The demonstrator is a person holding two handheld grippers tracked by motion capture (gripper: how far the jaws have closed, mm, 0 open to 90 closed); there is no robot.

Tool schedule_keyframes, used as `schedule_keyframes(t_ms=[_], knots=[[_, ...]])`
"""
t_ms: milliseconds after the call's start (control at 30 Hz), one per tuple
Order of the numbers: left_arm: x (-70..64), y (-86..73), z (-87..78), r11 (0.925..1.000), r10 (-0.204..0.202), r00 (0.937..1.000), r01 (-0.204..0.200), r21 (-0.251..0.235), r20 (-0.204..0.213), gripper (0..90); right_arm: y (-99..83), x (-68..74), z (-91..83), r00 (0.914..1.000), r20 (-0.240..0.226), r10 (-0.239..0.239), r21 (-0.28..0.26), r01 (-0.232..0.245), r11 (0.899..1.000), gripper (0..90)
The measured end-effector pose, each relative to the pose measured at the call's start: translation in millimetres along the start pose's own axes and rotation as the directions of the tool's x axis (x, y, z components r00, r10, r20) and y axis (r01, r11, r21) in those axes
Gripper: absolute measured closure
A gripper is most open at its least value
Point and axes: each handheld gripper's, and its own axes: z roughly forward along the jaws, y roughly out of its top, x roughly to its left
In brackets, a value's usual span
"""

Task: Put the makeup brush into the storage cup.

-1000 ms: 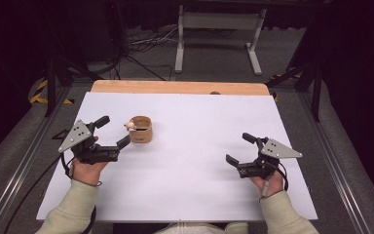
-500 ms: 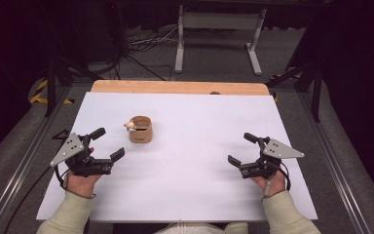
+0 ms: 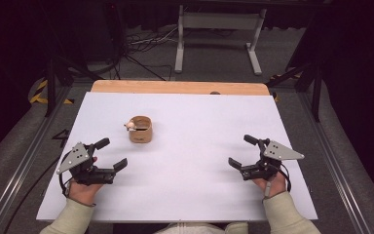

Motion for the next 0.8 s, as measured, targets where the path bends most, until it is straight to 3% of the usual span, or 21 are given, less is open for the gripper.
schedule_keyframes(t_ms=[267,533,800], knots=[[4.7,-9.7,-0.5,1.0,-0.003,0.9999,0.003,0.005,-0.013,3.1,-4.6,1.8,1.9,0.9998,-0.019,-0.011,0.0,0.011,1.0,0.0],[7.3,-18.7,5.4,0.9982,-0.016,0.9999,0.016,0.058,0.004,3.2,-8.0,1.1,2.8,0.9997,-0.021,-0.01,-0.004,0.009,1.0,0.0],[4.9,-20.3,10.4,0.9963,0.016,0.9994,-0.019,0.084,0.032,3.1,-13.2,-2.7,2.1,0.9999,-0.008,0.009,-0.015,-0.009,1.0,0.0]])
